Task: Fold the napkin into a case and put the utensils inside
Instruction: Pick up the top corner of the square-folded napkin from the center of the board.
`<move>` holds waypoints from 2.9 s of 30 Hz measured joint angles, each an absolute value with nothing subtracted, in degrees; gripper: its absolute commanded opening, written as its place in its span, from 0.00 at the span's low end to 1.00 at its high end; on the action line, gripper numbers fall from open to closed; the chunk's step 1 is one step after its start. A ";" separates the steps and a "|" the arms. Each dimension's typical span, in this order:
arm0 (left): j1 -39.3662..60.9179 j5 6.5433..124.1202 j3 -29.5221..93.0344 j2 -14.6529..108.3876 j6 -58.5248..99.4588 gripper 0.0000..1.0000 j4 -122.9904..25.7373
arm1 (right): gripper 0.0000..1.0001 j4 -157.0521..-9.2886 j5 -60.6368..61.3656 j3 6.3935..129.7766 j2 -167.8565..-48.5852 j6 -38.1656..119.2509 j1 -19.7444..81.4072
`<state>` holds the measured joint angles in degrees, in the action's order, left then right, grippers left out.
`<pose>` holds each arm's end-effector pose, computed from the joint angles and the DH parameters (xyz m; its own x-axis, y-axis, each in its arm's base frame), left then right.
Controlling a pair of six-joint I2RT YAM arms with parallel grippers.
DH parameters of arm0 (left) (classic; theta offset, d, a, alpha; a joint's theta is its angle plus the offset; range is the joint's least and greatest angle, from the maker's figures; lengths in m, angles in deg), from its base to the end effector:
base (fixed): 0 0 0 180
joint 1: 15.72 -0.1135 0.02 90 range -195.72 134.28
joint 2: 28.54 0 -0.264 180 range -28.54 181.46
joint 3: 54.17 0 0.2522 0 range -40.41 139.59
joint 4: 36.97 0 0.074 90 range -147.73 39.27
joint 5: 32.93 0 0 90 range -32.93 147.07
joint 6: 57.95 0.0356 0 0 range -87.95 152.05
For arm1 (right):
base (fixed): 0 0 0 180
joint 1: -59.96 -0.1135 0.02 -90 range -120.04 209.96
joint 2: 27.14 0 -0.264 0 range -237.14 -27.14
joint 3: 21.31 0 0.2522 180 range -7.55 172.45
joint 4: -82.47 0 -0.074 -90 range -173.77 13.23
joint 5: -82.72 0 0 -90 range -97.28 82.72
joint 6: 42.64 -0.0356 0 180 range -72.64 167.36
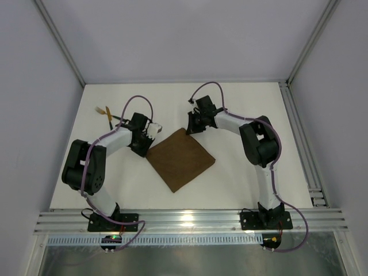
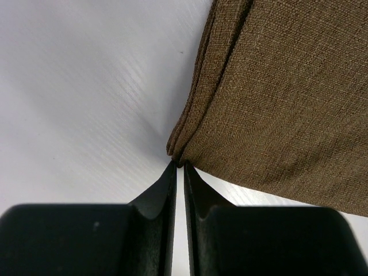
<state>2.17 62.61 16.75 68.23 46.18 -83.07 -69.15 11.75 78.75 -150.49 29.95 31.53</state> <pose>0.2959 -0.0991 0.1616 -0.7958 0.5122 -0.3229 0.5450 0.8383 -0.0134 0.4021 0.2309 0.1499 -0.8461 -0.1364 -0.5152 -0.3927 0.8131 0.4296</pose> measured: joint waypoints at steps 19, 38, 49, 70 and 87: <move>2.17 62.15 16.71 68.17 46.31 0.09 -83.07 | 0.17 -69.29 4.82 78.93 -149.51 33.36 28.47; 2.17 62.02 16.71 68.17 46.44 0.09 -83.07 | 0.17 -69.96 1.15 78.91 -146.73 36.64 25.81; 2.17 61.58 16.71 68.17 46.46 0.09 -83.07 | 0.36 -68.65 0.43 80.30 -147.17 36.70 25.72; 2.17 61.56 16.71 68.17 46.46 0.09 -83.07 | 0.38 -66.82 0.25 83.69 -151.04 36.70 25.92; 2.17 61.56 16.71 68.17 46.46 0.09 -83.09 | 0.03 -69.66 0.58 80.70 -150.77 36.70 25.96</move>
